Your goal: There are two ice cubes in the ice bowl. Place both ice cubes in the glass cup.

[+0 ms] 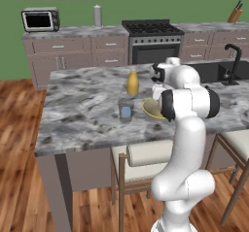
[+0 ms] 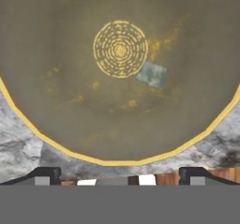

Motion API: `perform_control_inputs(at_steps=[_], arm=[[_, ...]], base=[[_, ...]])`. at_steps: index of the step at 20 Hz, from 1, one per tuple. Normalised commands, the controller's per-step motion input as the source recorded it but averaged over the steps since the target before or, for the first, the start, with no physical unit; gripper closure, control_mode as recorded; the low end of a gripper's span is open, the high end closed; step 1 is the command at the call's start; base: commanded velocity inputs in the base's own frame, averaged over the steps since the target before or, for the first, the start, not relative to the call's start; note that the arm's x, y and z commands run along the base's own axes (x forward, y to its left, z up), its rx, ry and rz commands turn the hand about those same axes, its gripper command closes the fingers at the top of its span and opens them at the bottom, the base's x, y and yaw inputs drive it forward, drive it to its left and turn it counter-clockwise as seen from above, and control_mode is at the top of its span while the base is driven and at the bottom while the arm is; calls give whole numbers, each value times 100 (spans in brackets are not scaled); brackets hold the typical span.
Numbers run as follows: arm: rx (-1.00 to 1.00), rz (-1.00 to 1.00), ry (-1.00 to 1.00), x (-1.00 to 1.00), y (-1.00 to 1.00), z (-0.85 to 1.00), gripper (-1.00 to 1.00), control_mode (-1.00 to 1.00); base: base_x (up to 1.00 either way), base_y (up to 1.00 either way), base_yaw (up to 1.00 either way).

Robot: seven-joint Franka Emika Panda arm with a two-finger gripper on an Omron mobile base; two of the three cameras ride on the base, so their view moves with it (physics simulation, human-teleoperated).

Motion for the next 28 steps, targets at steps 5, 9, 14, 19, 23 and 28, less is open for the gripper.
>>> perform_control_inputs(at_steps=[5, 9, 14, 19, 23, 28], arm=[[0, 0, 4, 42, -7, -1, -100, -100], [0, 0, 0, 18, -37, -19, -100, -100], [0, 0, 1, 27, -23, -9, -100, -100], [-5, 0, 0, 14, 0, -18, -100, -100], [-18, 0, 0, 3, 2, -47, -100, -100], [-17, 0, 0, 2, 2, -45, -100, -100]], base=[[0, 0, 0], [0, 0, 0], [0, 0, 0], [0, 0, 0], [0, 0, 0], [0, 0, 0]])
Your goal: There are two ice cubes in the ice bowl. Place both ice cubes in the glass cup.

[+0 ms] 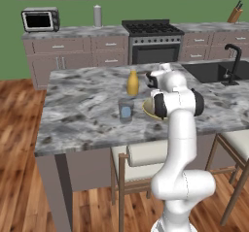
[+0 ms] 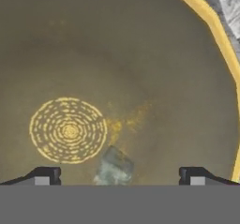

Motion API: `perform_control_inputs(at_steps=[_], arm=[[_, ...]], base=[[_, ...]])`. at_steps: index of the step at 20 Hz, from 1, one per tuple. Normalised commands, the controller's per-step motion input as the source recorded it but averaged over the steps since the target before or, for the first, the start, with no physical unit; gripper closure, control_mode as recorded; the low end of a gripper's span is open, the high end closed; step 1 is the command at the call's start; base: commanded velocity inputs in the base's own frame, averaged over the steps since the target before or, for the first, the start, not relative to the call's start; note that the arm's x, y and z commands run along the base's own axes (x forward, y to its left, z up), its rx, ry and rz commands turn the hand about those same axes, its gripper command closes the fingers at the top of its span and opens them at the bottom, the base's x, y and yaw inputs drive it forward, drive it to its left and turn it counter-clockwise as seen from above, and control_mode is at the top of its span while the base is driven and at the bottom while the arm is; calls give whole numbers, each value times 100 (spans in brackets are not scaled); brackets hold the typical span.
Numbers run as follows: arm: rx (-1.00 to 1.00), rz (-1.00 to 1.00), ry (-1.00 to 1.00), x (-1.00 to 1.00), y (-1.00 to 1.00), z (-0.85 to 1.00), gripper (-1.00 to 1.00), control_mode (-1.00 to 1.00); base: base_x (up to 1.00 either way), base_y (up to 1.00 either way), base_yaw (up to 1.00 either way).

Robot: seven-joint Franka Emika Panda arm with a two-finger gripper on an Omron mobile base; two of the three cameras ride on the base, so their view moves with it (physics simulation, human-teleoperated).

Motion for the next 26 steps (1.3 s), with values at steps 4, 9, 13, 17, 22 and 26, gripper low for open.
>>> perform_control_inputs(at_steps=[4, 9, 13, 17, 22, 26], arm=[[-14, 0, 2, -2, 6, -40, -100, -100], [-18, 0, 5, -13, 7, -48, -100, -100], [-15, 0, 4, -36, 0, -51, -100, -100], [-5, 0, 2, -37, 0, -24, -100, -100], [-6, 0, 8, -21, 0, -21, -100, -100], [0, 0, 0, 0, 0, 0, -100, -100]], base=[[0, 0, 0], [0, 0, 0], [0, 0, 0], [0, 0, 0], [0, 0, 0], [0, 0, 0]])
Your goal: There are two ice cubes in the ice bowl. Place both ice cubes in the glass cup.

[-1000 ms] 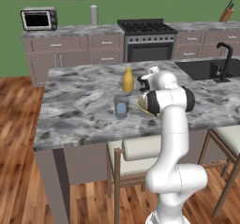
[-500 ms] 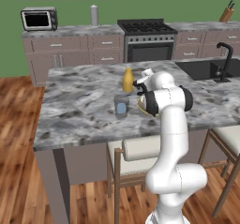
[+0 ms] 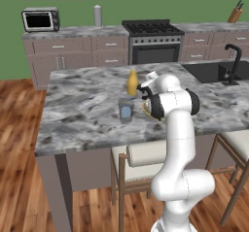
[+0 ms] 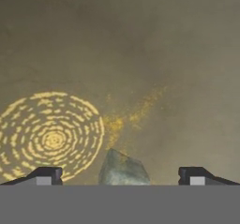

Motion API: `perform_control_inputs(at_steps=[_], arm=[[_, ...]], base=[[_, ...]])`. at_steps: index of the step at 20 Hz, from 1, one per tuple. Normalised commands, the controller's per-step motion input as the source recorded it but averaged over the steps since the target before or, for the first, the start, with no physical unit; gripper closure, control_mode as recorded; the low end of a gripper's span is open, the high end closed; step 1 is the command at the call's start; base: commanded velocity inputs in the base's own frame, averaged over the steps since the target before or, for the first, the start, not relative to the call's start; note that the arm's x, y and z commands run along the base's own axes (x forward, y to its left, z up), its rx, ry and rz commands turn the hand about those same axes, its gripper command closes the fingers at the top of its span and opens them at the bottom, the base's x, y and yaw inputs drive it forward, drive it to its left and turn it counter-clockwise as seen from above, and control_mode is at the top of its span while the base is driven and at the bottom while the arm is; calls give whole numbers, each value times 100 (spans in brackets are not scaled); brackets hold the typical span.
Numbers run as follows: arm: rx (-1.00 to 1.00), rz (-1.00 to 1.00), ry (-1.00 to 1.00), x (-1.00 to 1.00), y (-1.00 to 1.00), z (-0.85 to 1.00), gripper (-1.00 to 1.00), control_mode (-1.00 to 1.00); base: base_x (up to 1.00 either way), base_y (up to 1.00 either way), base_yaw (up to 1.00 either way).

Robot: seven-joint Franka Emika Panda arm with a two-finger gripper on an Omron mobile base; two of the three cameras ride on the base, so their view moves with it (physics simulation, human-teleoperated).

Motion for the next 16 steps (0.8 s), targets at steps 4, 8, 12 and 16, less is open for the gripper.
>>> perform_control_inputs(at_steps=[4, 8, 12, 16], arm=[[0, 0, 0, 0, 0, 0, -100, -100], [0, 0, 0, 0, 0, 0, -100, -100], [0, 0, 0, 0, 0, 0, -100, -100], [0, 0, 5, 0, 0, 0, -100, -100]], base=[[0, 0, 0], [0, 0, 0], [0, 0, 0], [0, 0, 0]])
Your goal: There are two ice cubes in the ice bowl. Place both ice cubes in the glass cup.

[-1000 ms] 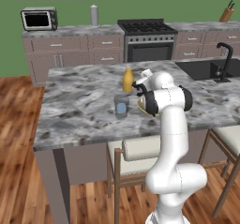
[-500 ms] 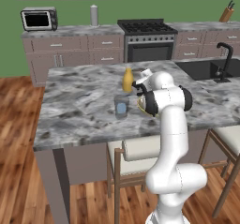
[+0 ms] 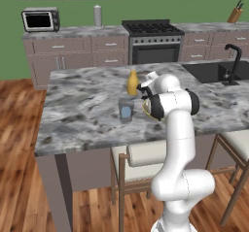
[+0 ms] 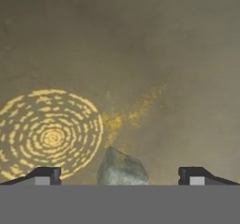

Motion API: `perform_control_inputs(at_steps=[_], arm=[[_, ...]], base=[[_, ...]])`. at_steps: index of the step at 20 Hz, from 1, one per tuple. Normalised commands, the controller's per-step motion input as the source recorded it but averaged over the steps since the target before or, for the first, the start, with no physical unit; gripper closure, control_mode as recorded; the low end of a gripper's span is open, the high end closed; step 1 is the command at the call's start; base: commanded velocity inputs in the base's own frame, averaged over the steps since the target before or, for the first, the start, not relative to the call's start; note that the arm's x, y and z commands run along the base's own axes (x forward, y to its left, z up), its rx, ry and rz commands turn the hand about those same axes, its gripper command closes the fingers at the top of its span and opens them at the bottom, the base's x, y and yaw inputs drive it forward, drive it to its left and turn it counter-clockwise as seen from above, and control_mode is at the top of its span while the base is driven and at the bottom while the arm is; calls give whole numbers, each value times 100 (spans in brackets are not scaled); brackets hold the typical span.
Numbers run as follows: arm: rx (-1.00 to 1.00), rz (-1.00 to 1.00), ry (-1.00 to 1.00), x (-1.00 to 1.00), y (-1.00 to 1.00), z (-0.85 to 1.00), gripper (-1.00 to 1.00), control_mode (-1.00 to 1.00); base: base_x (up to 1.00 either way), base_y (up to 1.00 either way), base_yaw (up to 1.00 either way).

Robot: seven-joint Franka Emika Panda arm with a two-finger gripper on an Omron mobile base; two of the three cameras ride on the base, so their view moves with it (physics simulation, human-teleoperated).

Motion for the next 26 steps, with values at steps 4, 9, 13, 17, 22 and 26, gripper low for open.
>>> perform_control_inputs(at_steps=[4, 9, 13, 17, 22, 26], arm=[[0, 0, 0, 0, 0, 0, -100, -100], [2, -2, -2, 3, 0, 0, -100, -100], [13, 0, -16, 0, 0, 0, -100, -100], [8, 0, -10, 6, -3, 0, -100, -100], [0, 0, 0, 15, 0, -2, -100, -100], [-1, 0, 3, 3, 0, -15, -100, -100]], base=[[0, 0, 0], [0, 0, 0], [0, 0, 0], [0, 0, 0], [0, 0, 0], [0, 0, 0]])
